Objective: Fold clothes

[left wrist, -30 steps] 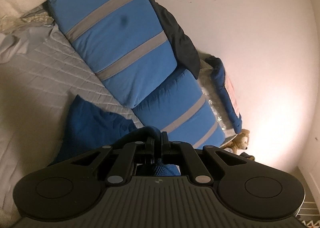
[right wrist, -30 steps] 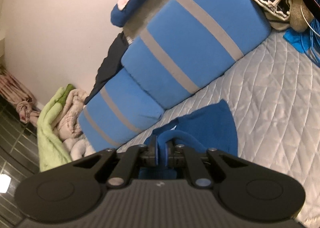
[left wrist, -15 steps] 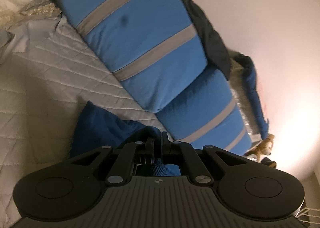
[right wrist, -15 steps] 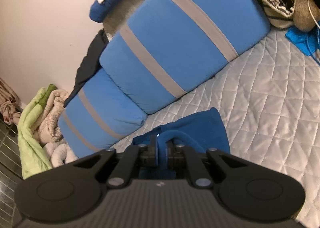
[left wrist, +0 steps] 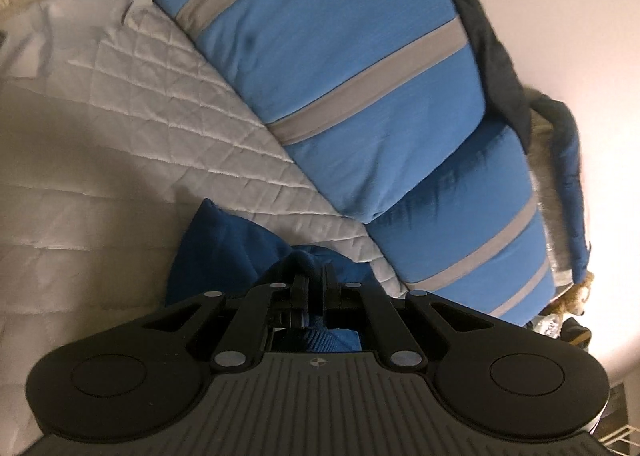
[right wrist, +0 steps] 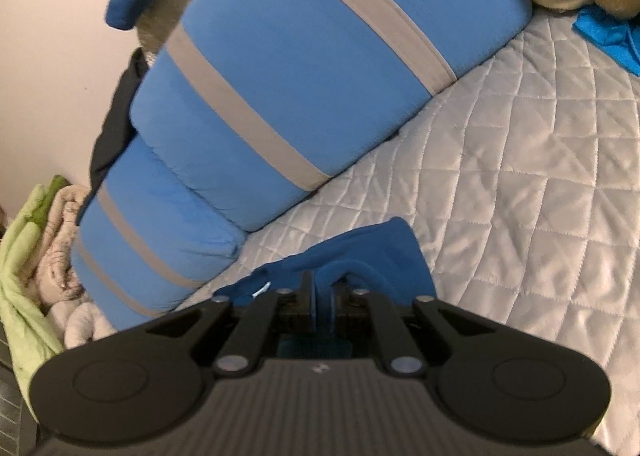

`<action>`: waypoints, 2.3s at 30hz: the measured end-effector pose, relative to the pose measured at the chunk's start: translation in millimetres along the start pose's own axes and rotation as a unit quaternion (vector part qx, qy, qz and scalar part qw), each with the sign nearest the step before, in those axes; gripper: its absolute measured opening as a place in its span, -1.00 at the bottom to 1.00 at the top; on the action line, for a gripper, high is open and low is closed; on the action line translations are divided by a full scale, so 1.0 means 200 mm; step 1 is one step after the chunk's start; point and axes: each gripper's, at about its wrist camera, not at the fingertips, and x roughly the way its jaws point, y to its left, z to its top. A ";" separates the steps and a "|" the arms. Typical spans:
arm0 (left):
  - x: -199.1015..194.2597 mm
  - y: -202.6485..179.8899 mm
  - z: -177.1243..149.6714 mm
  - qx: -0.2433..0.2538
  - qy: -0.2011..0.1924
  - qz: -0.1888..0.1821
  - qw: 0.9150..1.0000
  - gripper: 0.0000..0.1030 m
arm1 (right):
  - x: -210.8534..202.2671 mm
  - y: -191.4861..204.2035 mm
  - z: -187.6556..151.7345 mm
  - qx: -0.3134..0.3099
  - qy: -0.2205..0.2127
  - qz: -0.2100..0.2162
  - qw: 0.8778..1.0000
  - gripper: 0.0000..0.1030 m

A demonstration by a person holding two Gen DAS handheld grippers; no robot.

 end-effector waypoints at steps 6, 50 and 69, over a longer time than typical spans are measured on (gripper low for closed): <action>0.14 0.07 0.02 -0.014 0.014 0.008 1.000 -0.89 | 0.13 -0.06 0.02 0.011 0.007 -0.016 1.000 -0.86; 0.15 0.17 -0.19 0.058 0.150 0.024 0.987 -0.20 | 0.12 -0.16 -0.13 0.010 0.104 -0.032 0.994 0.40; 0.12 0.04 0.01 0.012 0.057 -0.049 0.997 -0.90 | 0.13 -0.10 0.00 0.070 0.069 0.029 0.995 -0.81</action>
